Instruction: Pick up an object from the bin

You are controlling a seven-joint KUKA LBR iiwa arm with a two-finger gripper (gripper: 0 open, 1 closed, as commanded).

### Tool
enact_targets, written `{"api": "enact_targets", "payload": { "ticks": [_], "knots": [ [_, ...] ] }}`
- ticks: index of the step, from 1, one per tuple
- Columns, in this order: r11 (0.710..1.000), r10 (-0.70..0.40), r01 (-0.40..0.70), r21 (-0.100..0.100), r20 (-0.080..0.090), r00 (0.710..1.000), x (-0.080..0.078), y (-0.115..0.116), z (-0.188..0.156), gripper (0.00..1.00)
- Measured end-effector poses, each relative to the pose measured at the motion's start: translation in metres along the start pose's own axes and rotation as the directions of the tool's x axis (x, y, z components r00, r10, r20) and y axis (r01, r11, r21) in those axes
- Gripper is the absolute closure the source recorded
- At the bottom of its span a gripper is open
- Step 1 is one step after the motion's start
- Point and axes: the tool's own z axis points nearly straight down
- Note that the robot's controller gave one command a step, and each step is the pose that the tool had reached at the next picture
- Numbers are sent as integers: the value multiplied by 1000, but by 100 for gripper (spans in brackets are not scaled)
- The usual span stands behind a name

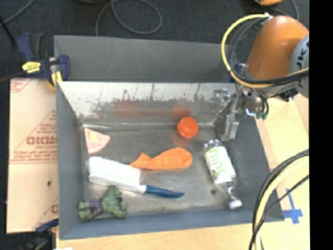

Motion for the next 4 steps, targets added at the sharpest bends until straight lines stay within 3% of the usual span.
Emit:
{"api": "enact_targets", "payload": {
  "ticks": [1, 2, 3, 4],
  "knots": [
    [1000, 0, 0, 0, 0, 1000, 0, 0, 0, 0],
    [999, -49, 49, 4, 9, 999, 16, 28, 30, 0],
    [1000, 2, -2, -2, 5, 1000, 14, 49, 74, 0],
    [996, 95, -95, -1, 15, 995, 22, 57, 93, 0]
  ]
}}
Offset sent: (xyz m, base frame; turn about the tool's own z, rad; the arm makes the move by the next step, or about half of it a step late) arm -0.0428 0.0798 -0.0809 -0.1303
